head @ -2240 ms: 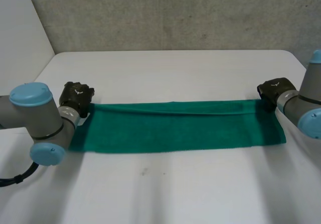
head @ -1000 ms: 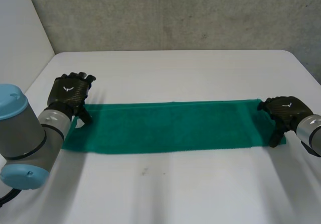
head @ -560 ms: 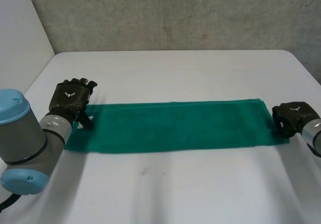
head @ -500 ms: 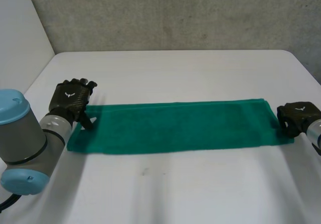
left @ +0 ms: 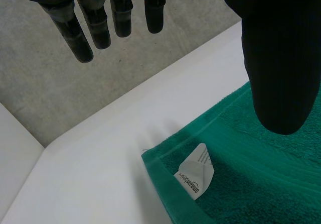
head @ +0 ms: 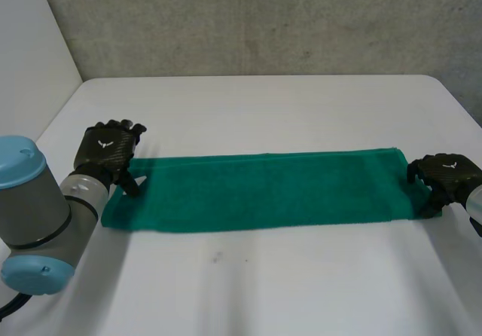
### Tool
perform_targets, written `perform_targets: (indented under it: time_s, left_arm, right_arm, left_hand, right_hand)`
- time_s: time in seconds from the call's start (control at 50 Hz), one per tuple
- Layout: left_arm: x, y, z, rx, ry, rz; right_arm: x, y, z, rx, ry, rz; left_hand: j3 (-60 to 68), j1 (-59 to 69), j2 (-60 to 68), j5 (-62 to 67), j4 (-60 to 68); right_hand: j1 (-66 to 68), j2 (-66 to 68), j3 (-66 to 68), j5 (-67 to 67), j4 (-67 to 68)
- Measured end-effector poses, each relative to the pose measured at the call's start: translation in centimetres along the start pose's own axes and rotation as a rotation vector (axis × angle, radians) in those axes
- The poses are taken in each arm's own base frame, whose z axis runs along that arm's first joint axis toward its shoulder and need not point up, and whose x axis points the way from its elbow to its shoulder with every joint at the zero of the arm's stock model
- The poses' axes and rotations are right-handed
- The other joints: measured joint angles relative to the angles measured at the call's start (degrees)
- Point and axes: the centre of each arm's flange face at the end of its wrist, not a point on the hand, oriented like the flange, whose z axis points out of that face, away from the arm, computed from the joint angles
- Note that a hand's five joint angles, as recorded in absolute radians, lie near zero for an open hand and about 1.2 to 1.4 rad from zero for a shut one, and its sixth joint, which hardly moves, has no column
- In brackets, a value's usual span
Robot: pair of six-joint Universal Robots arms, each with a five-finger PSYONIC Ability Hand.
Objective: Fold the towel.
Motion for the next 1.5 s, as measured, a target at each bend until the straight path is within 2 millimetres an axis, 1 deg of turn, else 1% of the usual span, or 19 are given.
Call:
perform_targets:
  time_s: [0.06,0.1,0.14,0.22,0.34,0.4,0.42,0.46,0.54,0.62,0.72,0.82,0.96,1.1,1.16,1.22,1.3,1.44,1.5]
  left_arm:
    - [0.0,0.0,0.0,0.0,0.001,0.0]
    - [0.1,0.0,0.0,-0.001,0.002,0.0]
    - [0.1,0.0,0.0,-0.001,0.002,0.0]
    - [0.1,0.1,0.0,-0.003,0.002,0.0]
    - [0.1,0.3,-0.1,-0.009,0.003,0.0]
    - [0.0,0.3,-0.2,-0.011,0.002,-0.001]
    - [0.0,0.3,-0.2,-0.011,0.002,-0.001]
    - [0.0,0.3,-0.2,-0.011,0.001,-0.001]
    - [0.0,0.3,-0.2,-0.011,0.001,-0.001]
    - [0.1,0.3,-0.3,-0.013,0.003,0.0]
    - [0.3,0.5,-0.5,-0.018,0.011,0.0]
    - [0.4,0.5,-0.7,-0.019,0.014,0.001]
    - [0.5,0.5,-0.7,-0.019,0.018,0.001]
    - [0.6,0.5,-0.7,-0.02,0.021,0.001]
    - [0.5,0.6,-0.7,-0.02,0.02,0.001]
    - [0.5,0.6,-0.7,-0.02,0.02,0.0]
    - [0.5,0.6,-0.7,-0.02,0.019,0.0]
    - [0.5,0.6,-0.7,-0.02,0.019,0.0]
    - [0.6,0.6,-0.8,-0.021,0.019,0.0]
  right_arm:
    - [0.1,0.2,0.3,-0.005,0.004,0.0]
    - [0.1,0.4,0.6,-0.009,0.006,0.001]
    - [0.4,0.6,0.9,-0.012,0.014,0.002]
    - [1.3,0.8,1.2,-0.02,0.045,0.007]
    - [4.7,1.2,1.4,-0.052,0.168,0.016]
    - [8.5,1.5,1.1,-0.095,0.31,-0.011]
    - [8.5,1.5,1.1,-0.095,0.31,-0.011]
    - [10.8,1.6,0.6,-0.126,0.383,-0.049]
    - [12.0,1.5,0.1,-0.143,0.393,-0.084]
    - [10.9,1.1,-0.1,-0.107,0.297,-0.077]
    - [7.3,0.7,-0.4,0.0,0.059,-0.015]
    - [4.9,1.0,-0.9,0.059,-0.086,0.018]
    - [3.6,1.8,-0.8,0.071,-0.139,0.007]
    - [3.4,2.5,0.2,0.058,-0.137,-0.006]
    - [3.4,2.6,0.5,0.059,-0.13,-0.013]
    - [3.5,2.7,0.9,0.057,-0.116,-0.018]
    - [3.9,2.9,1.3,0.046,-0.088,-0.02]
    - [5.3,3.2,1.7,0.016,0.009,-0.038]
    - [8.0,3.2,1.8,-0.032,0.182,-0.073]
  left_hand:
    - [0.0,0.0,0.0,0.0,0.0]
    - [0.0,0.0,0.0,0.0,0.0]
    - [0.0,0.0,0.0,0.0,0.0]
    - [0.0,0.0,0.0,0.0,0.0]
    - [0.0,0.0,0.0,0.0,0.0]
    - [0.0,0.0,0.0,0.0,0.0]
    - [0.0,0.0,0.0,0.0,0.0]
    - [0.0,0.0,0.0,0.0,0.0]
    - [0.0,0.0,0.0,0.0,0.0]
    - [0.0,0.0,0.0,0.0,0.0]
    - [0.0,0.0,0.0,0.0,0.0]
    - [0.0,0.0,0.0,0.0,0.0]
    - [0.0,0.0,0.0,0.0,0.0]
    - [0.0,0.0,0.0,0.0,0.0]
    - [0.0,0.0,0.0,0.0,0.0]
    - [0.0,0.0,0.0,0.0,0.0]
    - [0.0,0.0,0.0,0.0,0.0]
    - [0.0,0.0,0.0,0.0,0.0]
    - [0.0,0.0,0.0,0.0,0.0]
  right_hand:
    - [0.5,0.4,0.6,0.5,0.6]
    - [14.0,14.2,17.4,14.8,16.2]
    - [25.0,14.8,30.1,28.4,30.1]
    - [26.7,14.8,34.5,32.4,34.8]
    - [27.6,14.8,34.6,33.2,35.0]
    - [27.6,14.8,34.6,33.4,35.0]
    - [27.6,14.8,34.6,33.4,35.0]
    - [27.6,14.8,34.6,33.6,35.0]
    - [26.7,15.9,33.4,32.5,33.7]
    - [18.7,19.1,22.7,23.9,23.2]
    - [3.6,3.8,4.3,4.6,4.2]
    - [1.0,1.0,1.2,1.2,1.1]
    - [1.2,1.1,1.8,1.6,1.6]
    - [5.1,5.5,6.8,5.6,6.7]
    - [19.3,23.1,23.1,21.2,22.9]
    - [26.1,32.3,32.9,31.0,33.0]
    - [26.3,33.1,34.6,32.2,35.0]
    - [26.3,33.1,34.6,32.2,35.0]
    - [26.3,33.1,34.6,32.2,35.0]
